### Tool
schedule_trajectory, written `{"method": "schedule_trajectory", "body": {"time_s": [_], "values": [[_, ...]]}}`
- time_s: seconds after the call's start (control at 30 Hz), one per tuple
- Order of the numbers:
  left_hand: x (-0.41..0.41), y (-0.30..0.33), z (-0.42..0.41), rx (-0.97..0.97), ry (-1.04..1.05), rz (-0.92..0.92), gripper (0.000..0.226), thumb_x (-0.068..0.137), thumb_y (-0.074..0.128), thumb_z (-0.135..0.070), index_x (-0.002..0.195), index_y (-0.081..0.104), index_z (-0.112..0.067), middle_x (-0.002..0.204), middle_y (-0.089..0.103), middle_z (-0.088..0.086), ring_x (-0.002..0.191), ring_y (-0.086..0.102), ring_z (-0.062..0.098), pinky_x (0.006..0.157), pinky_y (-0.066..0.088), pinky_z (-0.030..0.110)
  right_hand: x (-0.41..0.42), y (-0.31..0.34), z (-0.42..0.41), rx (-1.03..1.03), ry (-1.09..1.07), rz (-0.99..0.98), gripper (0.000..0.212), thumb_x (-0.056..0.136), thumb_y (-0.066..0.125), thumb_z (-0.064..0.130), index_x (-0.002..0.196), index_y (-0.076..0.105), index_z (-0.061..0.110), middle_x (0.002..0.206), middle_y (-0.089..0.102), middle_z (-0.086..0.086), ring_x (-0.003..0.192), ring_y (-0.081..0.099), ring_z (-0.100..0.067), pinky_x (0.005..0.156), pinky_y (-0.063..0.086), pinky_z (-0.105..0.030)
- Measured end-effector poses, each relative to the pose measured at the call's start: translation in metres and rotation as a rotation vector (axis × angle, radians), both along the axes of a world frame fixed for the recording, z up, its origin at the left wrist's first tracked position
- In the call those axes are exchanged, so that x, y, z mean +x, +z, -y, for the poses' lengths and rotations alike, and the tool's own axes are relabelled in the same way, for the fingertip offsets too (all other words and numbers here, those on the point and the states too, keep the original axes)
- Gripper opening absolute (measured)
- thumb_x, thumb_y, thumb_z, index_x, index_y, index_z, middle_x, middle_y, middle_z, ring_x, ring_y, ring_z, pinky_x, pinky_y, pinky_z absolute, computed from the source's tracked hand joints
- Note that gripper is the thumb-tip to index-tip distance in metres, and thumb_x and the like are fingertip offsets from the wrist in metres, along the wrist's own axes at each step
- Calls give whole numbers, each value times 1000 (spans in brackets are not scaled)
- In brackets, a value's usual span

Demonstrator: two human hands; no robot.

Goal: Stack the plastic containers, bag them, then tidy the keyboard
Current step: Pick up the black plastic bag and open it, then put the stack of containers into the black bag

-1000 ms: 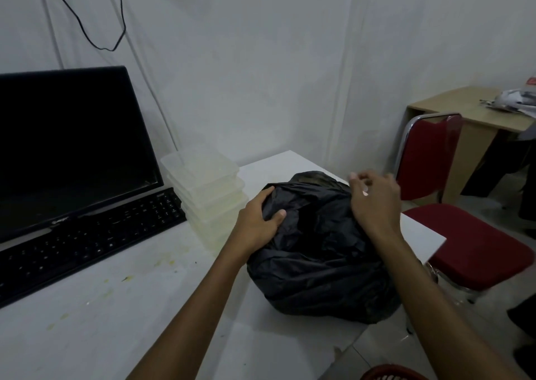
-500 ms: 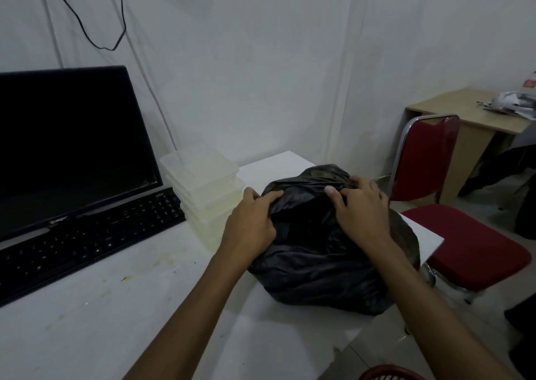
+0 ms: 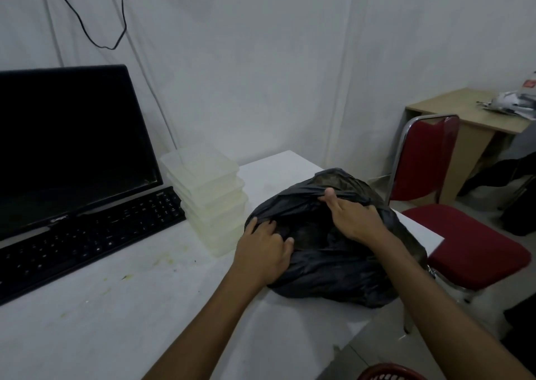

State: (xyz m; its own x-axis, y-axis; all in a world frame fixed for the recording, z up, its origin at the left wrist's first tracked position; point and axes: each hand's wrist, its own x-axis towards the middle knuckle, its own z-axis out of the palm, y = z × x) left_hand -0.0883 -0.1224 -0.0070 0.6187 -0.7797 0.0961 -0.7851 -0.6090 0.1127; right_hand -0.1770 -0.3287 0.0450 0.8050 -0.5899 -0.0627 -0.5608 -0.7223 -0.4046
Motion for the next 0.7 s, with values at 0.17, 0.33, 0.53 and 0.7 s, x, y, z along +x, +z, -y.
{"method": "schedule_trajectory", "body": {"time_s": [0.17, 0.33, 0.53, 0.7], "values": [[2, 1, -5, -76, 31, 46, 59, 111, 28, -43, 102, 78, -12, 128, 67, 3, 130, 56, 19, 131, 15, 47, 1, -13, 19, -160, -31, 36, 98, 96, -16, 75, 142, 66, 46, 134, 74, -9, 137, 59, -32, 130, 0, -60], [3, 12, -12, -287, -46, -54, 47, 111, 38, -41, 97, 77, -19, 130, 70, -2, 134, 57, 14, 128, 23, 49, 2, -6, 5, -235, -69, 263, 84, 110, 8, 62, 110, 83, 23, 115, 78, -8, 120, 67, -28, 128, 17, -53], [3, 56, -34, -826, -61, 51, 17, 104, 57, -20, 112, 72, -20, 108, 71, -7, 97, 67, 13, 85, 55, 38, 37, 20, -41, 374, -17, 779, 45, 113, 44, 49, 105, 82, 26, 95, 81, -2, 90, 75, -18, 95, 58, -43], [16, 90, -70, -1160, 179, 242, 24, 101, 62, -8, 124, 69, -11, 122, 65, 3, 115, 64, 19, 102, 52, 36, 62, 48, -98, 746, 118, 665, 41, 112, 48, 49, 128, 74, 22, 115, 78, -3, 99, 74, -15, 99, 60, -40]]}}
